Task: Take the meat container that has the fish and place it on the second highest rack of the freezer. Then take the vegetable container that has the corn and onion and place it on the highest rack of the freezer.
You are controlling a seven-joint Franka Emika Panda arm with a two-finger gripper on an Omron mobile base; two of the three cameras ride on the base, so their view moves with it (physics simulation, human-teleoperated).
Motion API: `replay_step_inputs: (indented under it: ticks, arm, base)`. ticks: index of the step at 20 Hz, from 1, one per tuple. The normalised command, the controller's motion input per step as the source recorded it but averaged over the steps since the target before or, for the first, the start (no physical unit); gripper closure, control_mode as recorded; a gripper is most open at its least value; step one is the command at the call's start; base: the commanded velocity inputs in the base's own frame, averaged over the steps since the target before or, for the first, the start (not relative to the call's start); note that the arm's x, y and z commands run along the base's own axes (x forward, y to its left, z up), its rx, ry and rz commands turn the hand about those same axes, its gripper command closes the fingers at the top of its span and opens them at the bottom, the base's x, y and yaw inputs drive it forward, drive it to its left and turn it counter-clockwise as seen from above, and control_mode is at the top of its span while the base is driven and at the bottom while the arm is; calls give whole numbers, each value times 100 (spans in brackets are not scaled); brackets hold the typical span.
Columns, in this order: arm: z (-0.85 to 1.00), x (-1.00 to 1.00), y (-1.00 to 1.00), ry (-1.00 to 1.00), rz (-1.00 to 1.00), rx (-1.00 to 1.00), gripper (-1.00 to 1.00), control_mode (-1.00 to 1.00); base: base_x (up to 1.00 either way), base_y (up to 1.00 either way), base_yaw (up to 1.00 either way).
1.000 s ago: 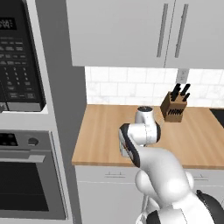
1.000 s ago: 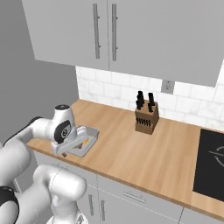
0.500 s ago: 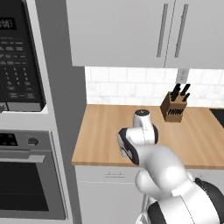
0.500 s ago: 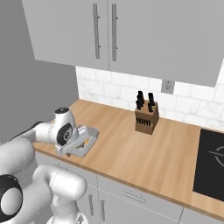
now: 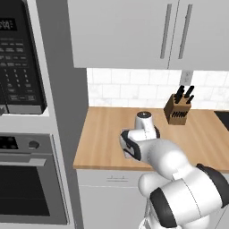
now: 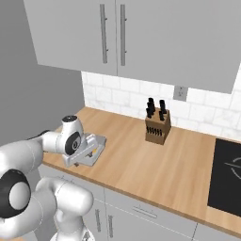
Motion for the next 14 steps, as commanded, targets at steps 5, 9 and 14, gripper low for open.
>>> replay_step_inputs:
  ticks: [5, 9, 14]
  arm:
    - [-35, 0, 2, 3, -7, 0, 100, -100]
    - [-50, -17, 0, 3, -7, 1, 100, -100]
    - [-59, -42, 0, 13, -11, 1, 100, -100]
  base:
    - [0, 0, 0]
    - [0, 0, 0]
    - [0, 0, 0]
